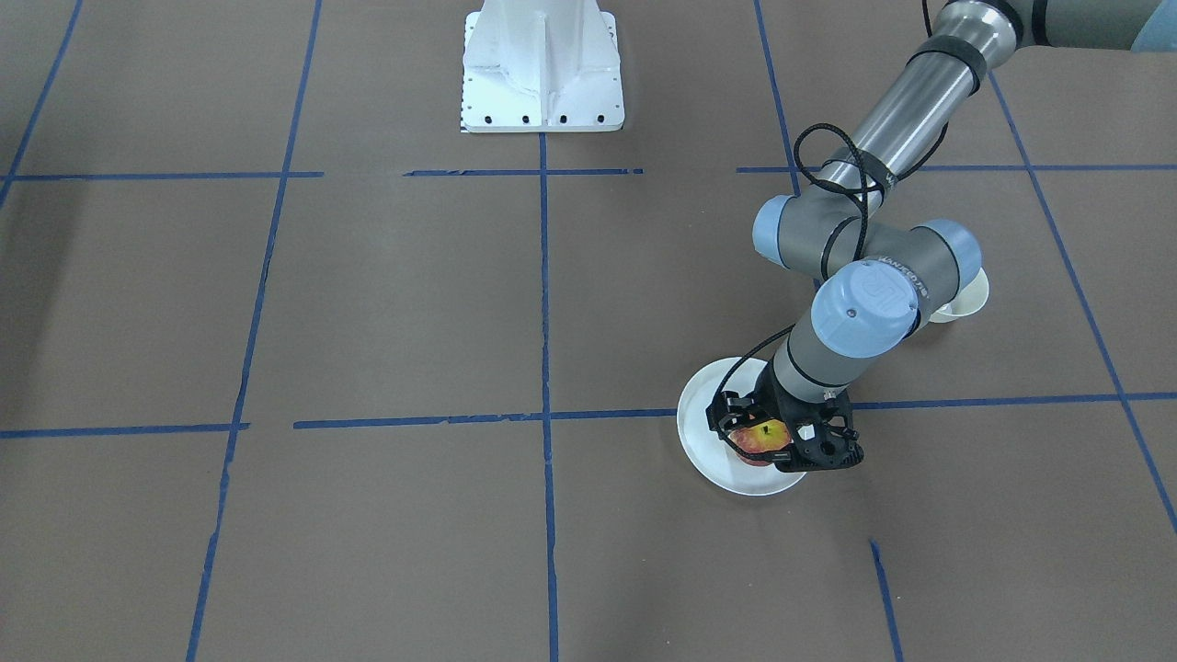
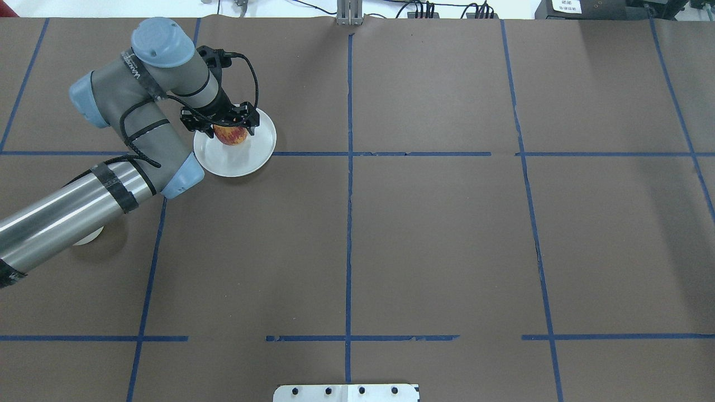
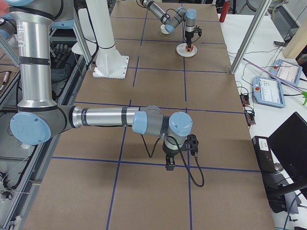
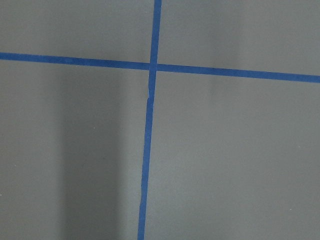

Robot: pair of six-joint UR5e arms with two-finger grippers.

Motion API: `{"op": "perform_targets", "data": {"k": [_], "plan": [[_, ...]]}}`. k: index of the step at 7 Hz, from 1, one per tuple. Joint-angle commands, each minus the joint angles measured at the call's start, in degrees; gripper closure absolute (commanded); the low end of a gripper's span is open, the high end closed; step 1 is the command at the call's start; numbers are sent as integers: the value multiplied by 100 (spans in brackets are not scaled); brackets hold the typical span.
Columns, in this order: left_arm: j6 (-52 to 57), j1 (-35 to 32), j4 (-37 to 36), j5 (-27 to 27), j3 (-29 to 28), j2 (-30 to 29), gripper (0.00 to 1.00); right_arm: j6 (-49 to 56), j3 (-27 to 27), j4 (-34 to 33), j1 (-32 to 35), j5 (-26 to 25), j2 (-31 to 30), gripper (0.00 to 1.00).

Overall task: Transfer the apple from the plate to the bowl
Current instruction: 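Lower the left gripper and close it around the apple, then lift the apple off the plate and carry it toward the white bowl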

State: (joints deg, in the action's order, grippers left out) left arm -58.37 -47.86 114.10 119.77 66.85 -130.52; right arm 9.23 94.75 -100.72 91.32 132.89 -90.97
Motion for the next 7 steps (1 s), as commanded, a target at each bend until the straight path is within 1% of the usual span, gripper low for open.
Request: {"op": "perform_targets", "data": {"k": [1,2,3,4,5,6,7], "plan": [[-16,-30,25,-7,-23,9,33,0,0,0,0,0,0,0],[1,-152,33,2,3,9,64,0,0,0,0,0,0,0],[53,-336,-54,37,116,18,100,0,0,0,0,0,0,0],[80,-486,-342,55,692,236,100,0,0,0,0,0,0,0],[124,-505,-727,194,1411,586,100,0,0,0,0,0,0,0],[359,-514,-1036,204,2384,1199,100,0,0,0,0,0,0,0],[414,-514,-1135,196,3038,1666,100,0,0,0,0,0,0,0]]}}
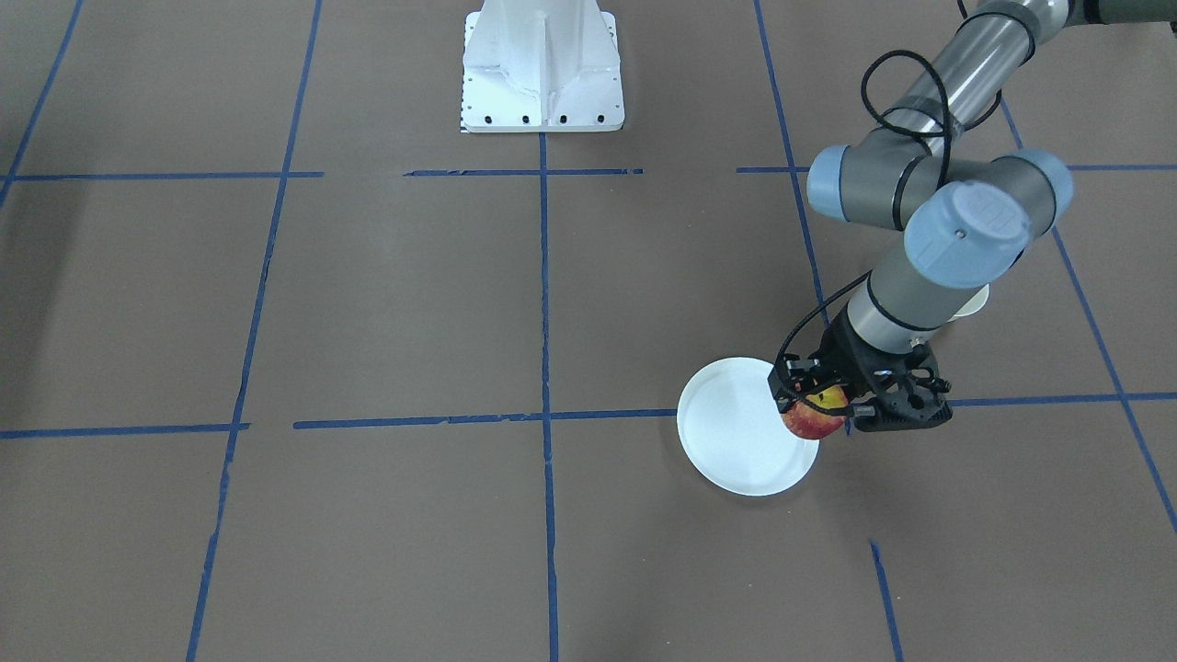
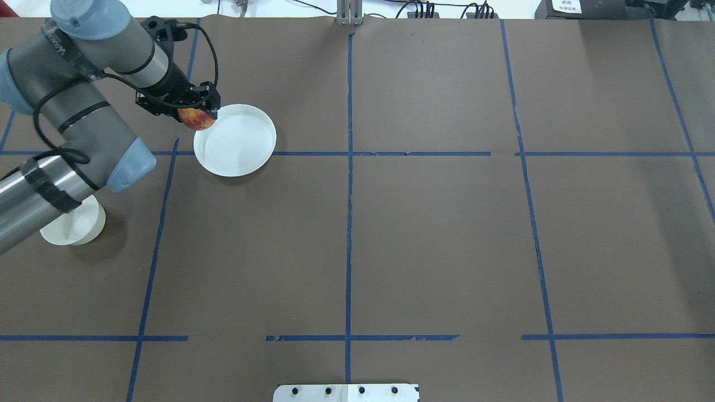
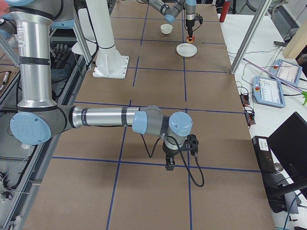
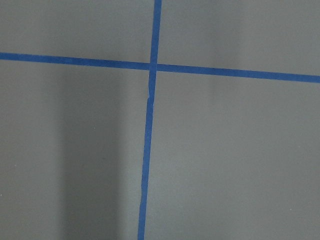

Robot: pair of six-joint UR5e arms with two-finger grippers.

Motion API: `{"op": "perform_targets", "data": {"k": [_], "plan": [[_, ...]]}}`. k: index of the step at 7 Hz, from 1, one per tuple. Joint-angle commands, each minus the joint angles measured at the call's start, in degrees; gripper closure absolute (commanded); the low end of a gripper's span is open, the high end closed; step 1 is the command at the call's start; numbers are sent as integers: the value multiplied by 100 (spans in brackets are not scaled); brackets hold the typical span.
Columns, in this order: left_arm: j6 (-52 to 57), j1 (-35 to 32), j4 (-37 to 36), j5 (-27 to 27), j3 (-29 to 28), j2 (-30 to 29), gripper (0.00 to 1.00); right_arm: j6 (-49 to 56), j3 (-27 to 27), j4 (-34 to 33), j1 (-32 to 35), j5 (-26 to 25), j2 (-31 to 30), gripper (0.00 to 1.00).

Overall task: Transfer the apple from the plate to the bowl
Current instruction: 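Lift the apple off the plate and carry it toward the white bowl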

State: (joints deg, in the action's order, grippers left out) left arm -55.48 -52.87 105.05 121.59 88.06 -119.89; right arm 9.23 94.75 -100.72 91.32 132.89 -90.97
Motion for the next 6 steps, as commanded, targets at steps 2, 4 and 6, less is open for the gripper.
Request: {"op": "perform_targets", "data": {"k": [2,4,6], "plan": [[125,-57,-196,-47,2174,1875,100,0,0,0,0,0,0,0],[20,-57,153,-335,2777,2941,100,0,0,0,0,0,0,0],[-51,-13,1661,-591,2630,4101,100,0,0,0,0,0,0,0]]}}
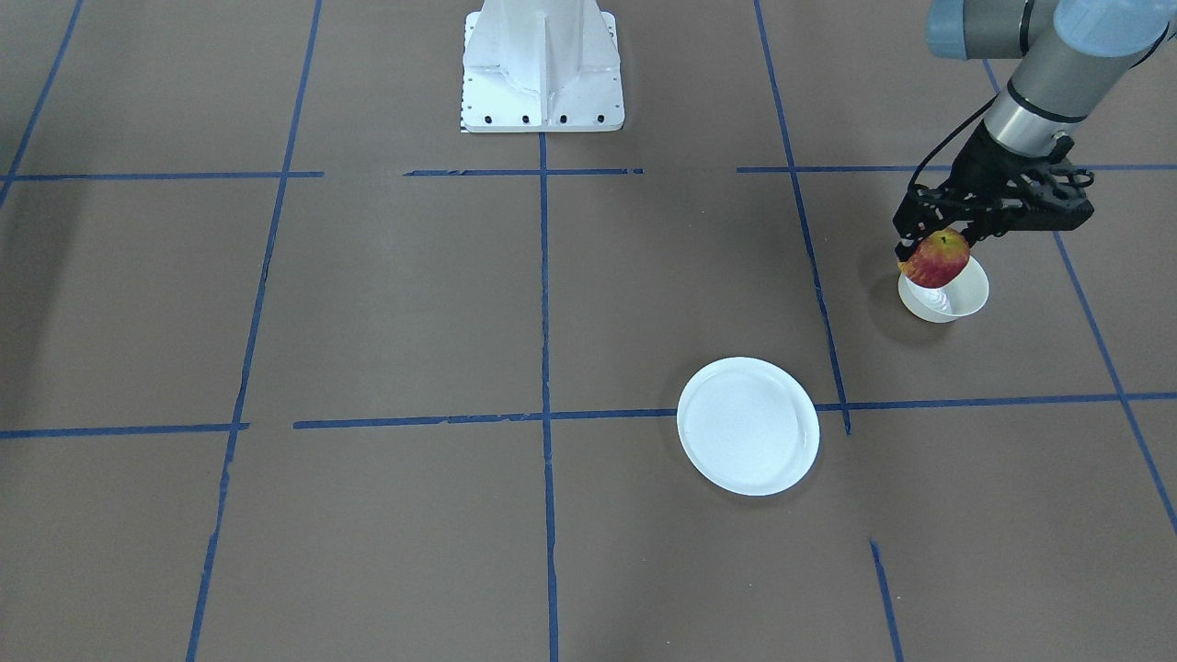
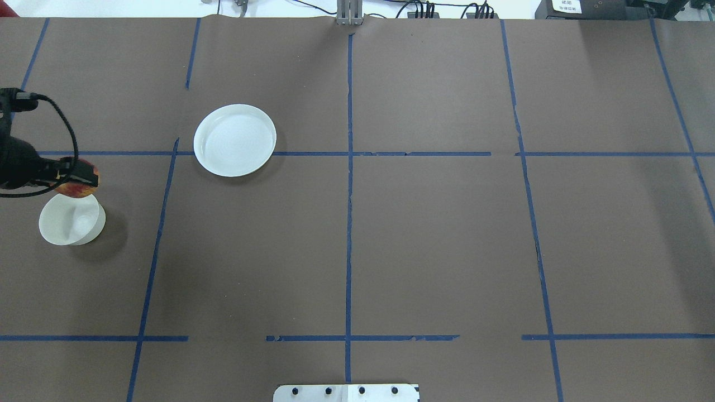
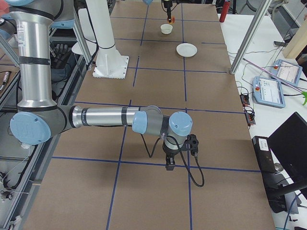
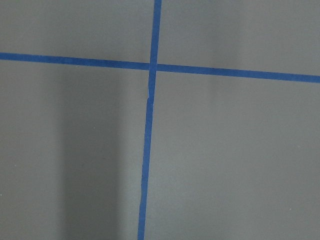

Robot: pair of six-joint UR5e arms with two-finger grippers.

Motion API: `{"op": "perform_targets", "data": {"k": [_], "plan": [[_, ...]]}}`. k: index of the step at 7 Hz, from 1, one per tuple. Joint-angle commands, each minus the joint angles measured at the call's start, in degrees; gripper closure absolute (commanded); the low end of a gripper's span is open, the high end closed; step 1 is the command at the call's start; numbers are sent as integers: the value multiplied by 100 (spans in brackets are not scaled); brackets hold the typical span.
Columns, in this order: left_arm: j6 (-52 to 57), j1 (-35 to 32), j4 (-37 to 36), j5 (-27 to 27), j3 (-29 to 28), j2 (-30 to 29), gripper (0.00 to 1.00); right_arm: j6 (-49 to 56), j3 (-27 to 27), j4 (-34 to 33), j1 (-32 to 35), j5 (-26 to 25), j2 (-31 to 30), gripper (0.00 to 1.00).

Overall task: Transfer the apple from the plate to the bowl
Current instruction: 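Lower the apple into the white bowl and open the left gripper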

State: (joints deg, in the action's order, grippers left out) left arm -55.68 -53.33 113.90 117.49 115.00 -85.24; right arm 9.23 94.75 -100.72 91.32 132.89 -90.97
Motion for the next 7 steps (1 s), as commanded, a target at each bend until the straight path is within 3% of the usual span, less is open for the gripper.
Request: {"op": "perform_targets", "data": {"k": [1,4,6,7], "plan": [[-22,94,826,-270,-326,649,100,0,0,0,0,0,0,0],[-66,489,1123,-306,-1003,535,100,0,0,0,0,0,0,0],[-119,569,1161,-306,-1084,457,100,0,0,0,0,0,0,0],[-84,569,1161,-289,-1119,412,49,0,0,0,0,0,0,0]]}}
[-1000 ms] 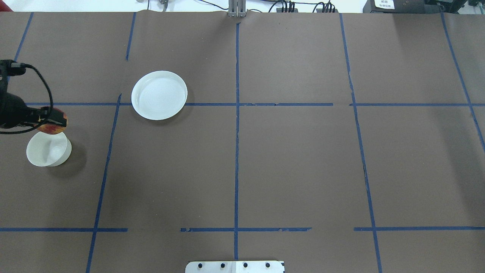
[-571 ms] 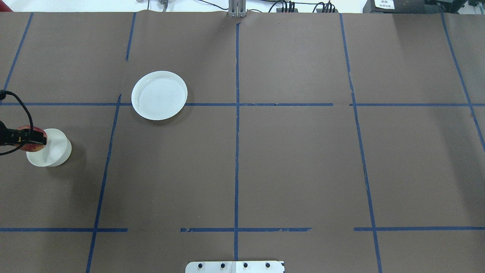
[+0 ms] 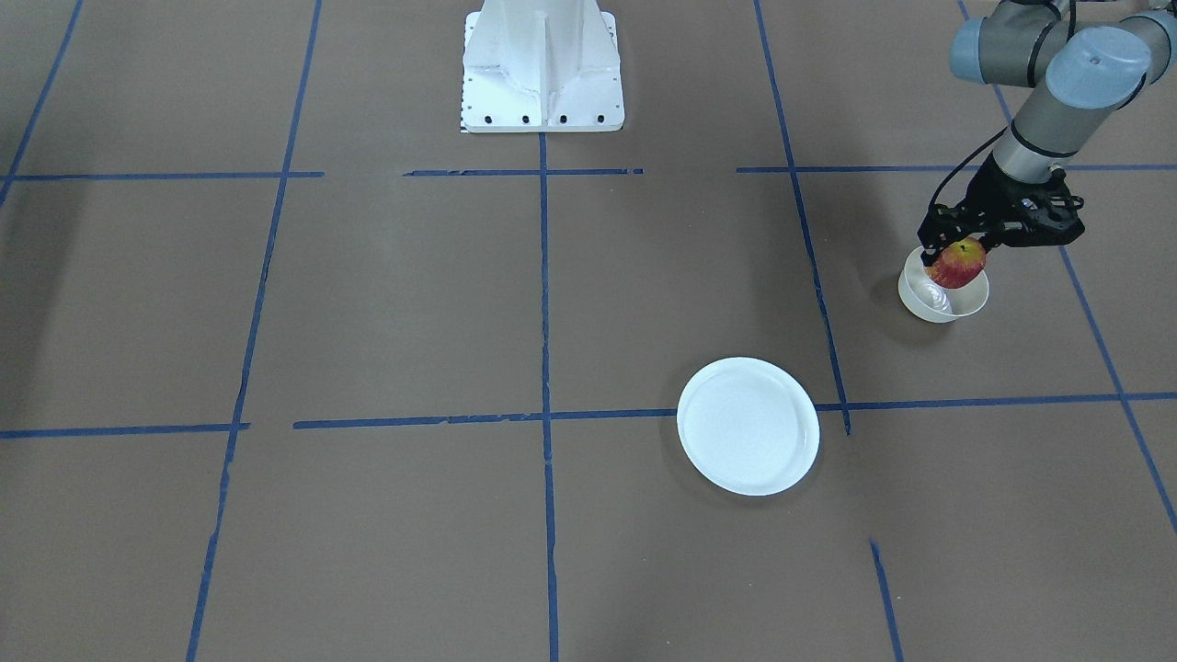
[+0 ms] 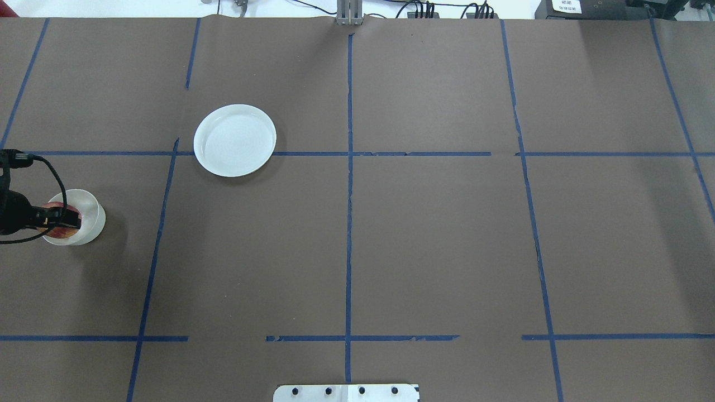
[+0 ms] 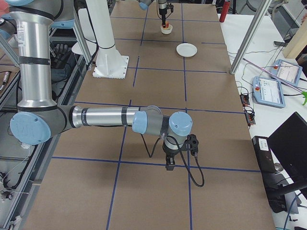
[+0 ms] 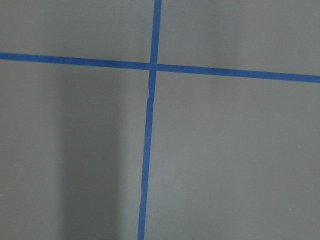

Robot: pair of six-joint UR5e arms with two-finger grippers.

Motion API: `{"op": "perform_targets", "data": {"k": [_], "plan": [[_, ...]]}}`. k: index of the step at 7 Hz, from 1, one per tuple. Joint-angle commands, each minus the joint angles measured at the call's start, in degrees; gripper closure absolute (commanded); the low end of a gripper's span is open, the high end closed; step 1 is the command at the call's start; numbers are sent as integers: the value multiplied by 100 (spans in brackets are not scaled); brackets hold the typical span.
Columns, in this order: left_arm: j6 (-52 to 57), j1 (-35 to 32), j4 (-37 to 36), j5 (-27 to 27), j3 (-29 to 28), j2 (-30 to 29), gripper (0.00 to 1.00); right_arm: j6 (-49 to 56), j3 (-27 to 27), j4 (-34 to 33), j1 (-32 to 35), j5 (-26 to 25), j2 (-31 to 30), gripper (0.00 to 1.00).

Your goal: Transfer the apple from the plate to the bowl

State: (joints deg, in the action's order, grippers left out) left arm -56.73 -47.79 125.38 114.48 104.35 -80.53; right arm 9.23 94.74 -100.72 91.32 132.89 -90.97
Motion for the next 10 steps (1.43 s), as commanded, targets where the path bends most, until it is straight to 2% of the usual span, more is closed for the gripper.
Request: {"op": "perform_targets", "data": {"k": [1,3,5,6,8,10], "plan": [[30,6,13,30,-46,-103,0,0,0,0,0,0,0,0],[30,-11,13,74,23,-103,0,0,0,0,0,0,0,0],[343,-177,-57,222,356,-112,0,0,0,0,0,0,0,0],[1225,-901,-354,615,341,-155,0,0,0,0,0,0,0,0],[3167,-1975,-1379,681,297,-707,0,0,0,0,0,0,0,0],[4533,-3083,-2086,751,96,-903,0,0,0,0,0,0,0,0]]}}
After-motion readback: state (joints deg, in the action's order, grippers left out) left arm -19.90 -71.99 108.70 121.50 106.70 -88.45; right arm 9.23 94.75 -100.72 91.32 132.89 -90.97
